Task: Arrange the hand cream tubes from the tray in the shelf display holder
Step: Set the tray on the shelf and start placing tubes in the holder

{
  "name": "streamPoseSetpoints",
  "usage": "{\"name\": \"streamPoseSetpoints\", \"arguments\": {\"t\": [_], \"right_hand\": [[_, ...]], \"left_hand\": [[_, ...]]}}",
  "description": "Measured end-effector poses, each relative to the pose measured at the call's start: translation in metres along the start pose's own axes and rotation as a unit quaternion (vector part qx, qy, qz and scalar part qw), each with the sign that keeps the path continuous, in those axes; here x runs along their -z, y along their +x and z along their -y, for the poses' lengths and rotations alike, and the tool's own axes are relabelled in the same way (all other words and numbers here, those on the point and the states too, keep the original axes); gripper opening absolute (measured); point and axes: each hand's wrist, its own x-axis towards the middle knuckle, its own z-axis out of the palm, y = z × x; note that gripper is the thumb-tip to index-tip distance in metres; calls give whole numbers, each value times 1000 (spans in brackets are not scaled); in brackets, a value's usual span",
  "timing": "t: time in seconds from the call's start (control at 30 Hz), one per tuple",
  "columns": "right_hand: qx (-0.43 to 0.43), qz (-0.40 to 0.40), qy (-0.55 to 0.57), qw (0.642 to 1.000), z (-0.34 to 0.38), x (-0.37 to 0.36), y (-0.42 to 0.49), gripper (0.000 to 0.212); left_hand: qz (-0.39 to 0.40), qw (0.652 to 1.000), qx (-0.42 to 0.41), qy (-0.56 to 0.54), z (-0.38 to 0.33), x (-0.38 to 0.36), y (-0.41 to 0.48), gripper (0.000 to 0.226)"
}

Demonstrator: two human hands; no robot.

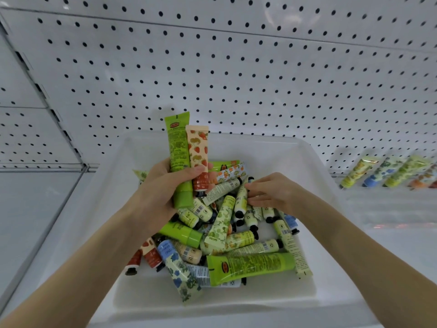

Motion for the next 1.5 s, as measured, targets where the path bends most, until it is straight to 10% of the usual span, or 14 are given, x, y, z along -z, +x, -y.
{"name": "streamPoseSetpoints", "arguments": {"t": [0.2, 0.67, 1.27, 1.5], "right_hand": [[-8, -59, -9, 998, -6, -7, 5, 53], [-28, -67, -30, 997, -7, -13, 9, 34], [133, 51, -109, 984, 36, 6, -35, 22], [213, 183, 96, 955, 50, -18, -59, 27]], "left_hand": [[2, 1000, 3, 1, 0, 0, 0, 29], [17, 999, 30, -8, 0, 2, -1, 47], [12, 996, 89, -27, -1, 2, -2, 49], [49, 990, 121, 61, 1, -1, -3, 52]]}}
